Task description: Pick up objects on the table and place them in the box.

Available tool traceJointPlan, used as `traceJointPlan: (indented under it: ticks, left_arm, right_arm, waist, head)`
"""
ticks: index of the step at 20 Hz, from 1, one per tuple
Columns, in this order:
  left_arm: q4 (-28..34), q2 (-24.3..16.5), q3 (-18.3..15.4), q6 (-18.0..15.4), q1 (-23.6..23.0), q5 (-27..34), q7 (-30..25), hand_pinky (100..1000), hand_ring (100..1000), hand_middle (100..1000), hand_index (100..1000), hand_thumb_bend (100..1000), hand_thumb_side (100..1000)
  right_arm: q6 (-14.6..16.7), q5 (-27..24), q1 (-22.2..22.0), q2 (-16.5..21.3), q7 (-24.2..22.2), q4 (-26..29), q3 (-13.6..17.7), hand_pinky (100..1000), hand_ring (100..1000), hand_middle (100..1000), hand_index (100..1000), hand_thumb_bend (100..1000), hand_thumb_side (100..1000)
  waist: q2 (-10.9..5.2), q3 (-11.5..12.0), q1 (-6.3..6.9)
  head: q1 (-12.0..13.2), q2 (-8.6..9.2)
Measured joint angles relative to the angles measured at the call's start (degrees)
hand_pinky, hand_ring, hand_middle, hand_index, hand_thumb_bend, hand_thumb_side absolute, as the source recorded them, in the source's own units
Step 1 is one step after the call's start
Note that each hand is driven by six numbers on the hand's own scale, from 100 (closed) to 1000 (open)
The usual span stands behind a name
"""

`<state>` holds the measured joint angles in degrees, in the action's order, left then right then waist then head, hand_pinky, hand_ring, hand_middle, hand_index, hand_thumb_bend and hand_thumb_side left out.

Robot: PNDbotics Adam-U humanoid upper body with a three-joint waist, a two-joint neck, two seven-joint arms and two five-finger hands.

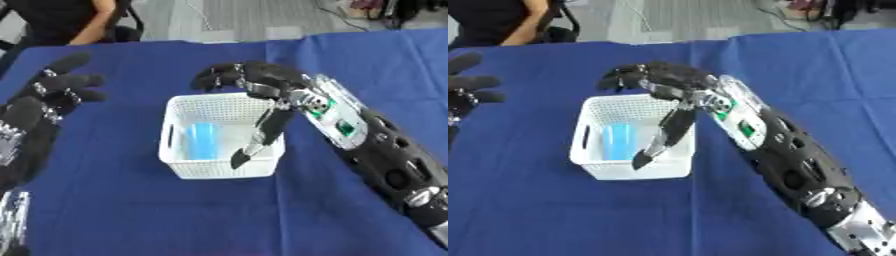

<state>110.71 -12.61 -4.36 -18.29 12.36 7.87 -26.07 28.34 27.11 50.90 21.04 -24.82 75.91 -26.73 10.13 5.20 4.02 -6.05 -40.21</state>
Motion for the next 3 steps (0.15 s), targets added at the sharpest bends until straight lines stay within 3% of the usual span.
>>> traceJointPlan:
  ticks: [3]
  left_arm:
    - [0.0, 0.0, 0.0, 0.0, 0.0, 0.0, 0.0, 780, 834, 954, 828, 834, 969]
  right_arm:
    - [-0.1, 0.0, -0.1, 0.1, 0.4, 0.0, 0.5, 740, 778, 868, 925, 872, 643]
  waist:
    - [0.0, -0.2, -0.02]
  head:
    - [0.0, 0.0]
